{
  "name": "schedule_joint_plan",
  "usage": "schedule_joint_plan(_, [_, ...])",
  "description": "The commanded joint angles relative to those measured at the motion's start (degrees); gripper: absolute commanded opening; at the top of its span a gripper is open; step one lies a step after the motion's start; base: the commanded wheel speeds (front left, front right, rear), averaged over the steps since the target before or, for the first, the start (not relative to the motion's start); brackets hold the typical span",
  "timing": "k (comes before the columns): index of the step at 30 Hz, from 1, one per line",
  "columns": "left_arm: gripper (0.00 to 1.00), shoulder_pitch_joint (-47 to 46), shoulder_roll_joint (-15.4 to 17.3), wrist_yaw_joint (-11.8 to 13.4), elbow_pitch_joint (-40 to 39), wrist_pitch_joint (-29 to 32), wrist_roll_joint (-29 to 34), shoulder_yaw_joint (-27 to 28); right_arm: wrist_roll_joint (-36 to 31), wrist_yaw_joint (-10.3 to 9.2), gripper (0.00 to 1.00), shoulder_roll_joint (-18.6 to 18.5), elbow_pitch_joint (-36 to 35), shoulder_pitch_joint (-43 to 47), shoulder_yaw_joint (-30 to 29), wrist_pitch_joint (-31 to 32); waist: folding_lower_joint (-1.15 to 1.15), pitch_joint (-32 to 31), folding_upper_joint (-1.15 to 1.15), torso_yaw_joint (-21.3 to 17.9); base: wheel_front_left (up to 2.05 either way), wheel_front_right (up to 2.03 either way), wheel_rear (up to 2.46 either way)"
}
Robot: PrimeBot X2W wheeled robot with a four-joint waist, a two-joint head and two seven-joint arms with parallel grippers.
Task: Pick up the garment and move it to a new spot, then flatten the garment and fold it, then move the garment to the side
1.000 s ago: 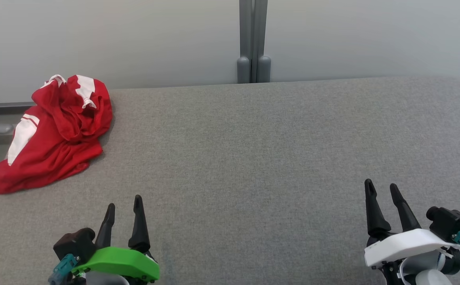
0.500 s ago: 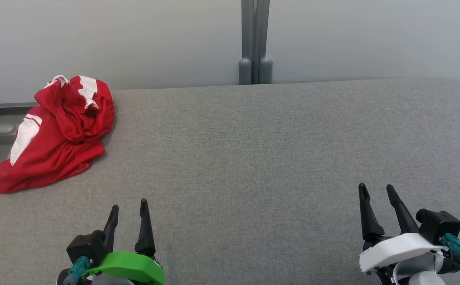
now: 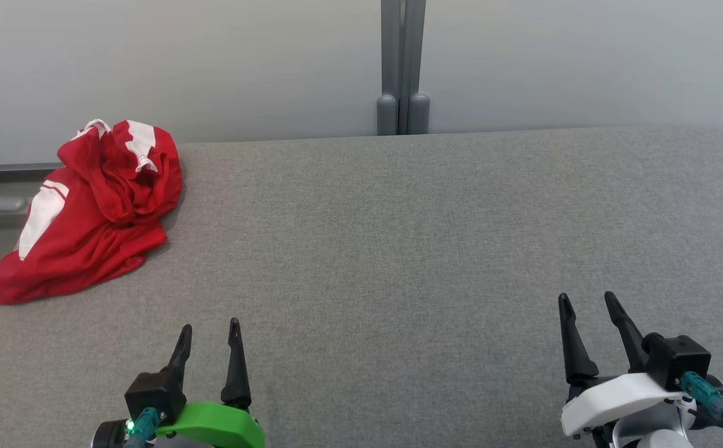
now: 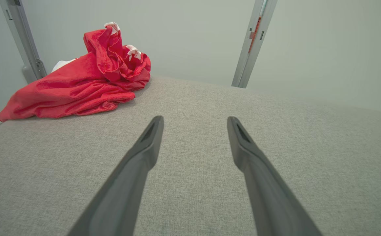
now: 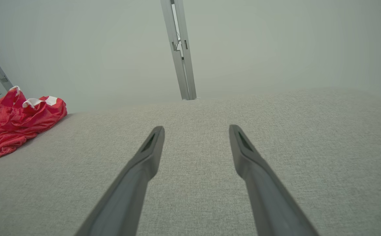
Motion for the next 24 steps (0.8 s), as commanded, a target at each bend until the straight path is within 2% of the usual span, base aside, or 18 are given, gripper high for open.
schedule_joint_plan(1, [1.00, 0.44, 0.37, 0.43, 0.11, -0.54, 1.21, -0.17, -1.38, 0.02, 1.00, -0.29, -0.02, 0.40, 0.03, -0.55, 0.00, -0.03, 0.00, 0.04, 0.00, 0.00, 0.00])
schedule_joint_plan(19, [1.00, 0.95, 0.42, 1.70, 1.64, -2.44, 7.31, -1.72, -8.40, 0.01, 1.00, -0.33, 0.35, 1.02, 0.66, -2.42, 0.00, -0.71, 0.00, 0.19, 0.00, 0.00, 0.00])
schedule_joint_plan(24, [1.00, 0.76, 0.42, 1.74, 1.93, -2.30, 7.01, -1.81, -8.18, 0.01, 1.00, -0.32, 0.48, 0.95, 0.61, -2.35, 0.00, -0.79, 0.00, 0.22, 0.00, 0.00, 0.00])
